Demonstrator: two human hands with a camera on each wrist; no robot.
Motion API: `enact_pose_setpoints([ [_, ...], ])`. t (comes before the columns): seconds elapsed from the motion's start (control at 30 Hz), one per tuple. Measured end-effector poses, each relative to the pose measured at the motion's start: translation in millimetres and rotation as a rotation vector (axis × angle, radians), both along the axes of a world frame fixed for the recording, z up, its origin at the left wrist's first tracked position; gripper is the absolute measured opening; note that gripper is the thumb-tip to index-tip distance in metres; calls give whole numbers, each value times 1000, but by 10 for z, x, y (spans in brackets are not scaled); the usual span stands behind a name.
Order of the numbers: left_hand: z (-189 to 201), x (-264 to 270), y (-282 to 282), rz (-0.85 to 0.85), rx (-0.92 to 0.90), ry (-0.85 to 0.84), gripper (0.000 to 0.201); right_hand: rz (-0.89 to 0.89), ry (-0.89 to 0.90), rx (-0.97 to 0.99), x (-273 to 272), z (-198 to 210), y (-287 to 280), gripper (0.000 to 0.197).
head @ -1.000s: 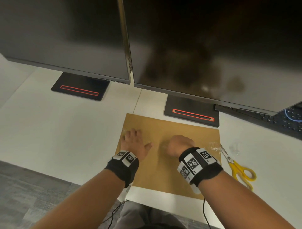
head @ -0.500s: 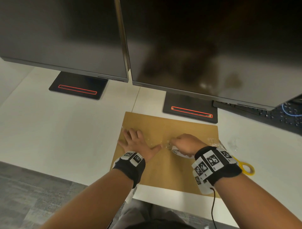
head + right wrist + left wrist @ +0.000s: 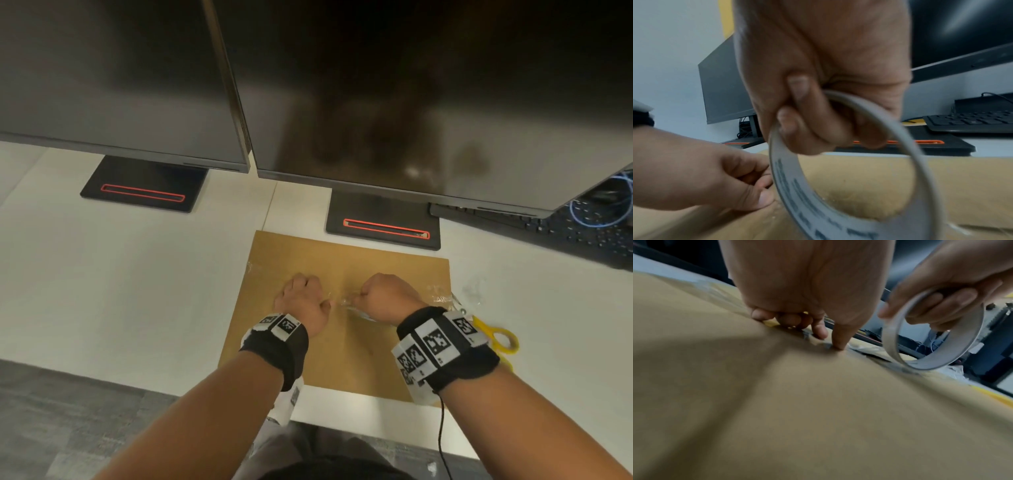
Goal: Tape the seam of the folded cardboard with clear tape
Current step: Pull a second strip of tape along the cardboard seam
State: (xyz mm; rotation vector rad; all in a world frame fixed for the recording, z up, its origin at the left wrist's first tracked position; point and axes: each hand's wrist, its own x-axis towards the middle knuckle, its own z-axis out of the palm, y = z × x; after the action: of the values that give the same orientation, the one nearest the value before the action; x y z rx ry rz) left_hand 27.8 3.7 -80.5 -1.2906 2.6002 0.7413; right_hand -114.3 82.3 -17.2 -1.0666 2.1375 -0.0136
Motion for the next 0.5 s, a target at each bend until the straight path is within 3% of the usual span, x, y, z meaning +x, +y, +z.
enact_pose_setpoints([
  [0.23, 12, -44, 66, -3, -97, -56, 45, -16, 56, 1, -54, 23, 153, 42],
  [0.5, 45, -133, 83, -17, -101, -216, 90, -73, -23, -241, -92, -32, 343, 39],
])
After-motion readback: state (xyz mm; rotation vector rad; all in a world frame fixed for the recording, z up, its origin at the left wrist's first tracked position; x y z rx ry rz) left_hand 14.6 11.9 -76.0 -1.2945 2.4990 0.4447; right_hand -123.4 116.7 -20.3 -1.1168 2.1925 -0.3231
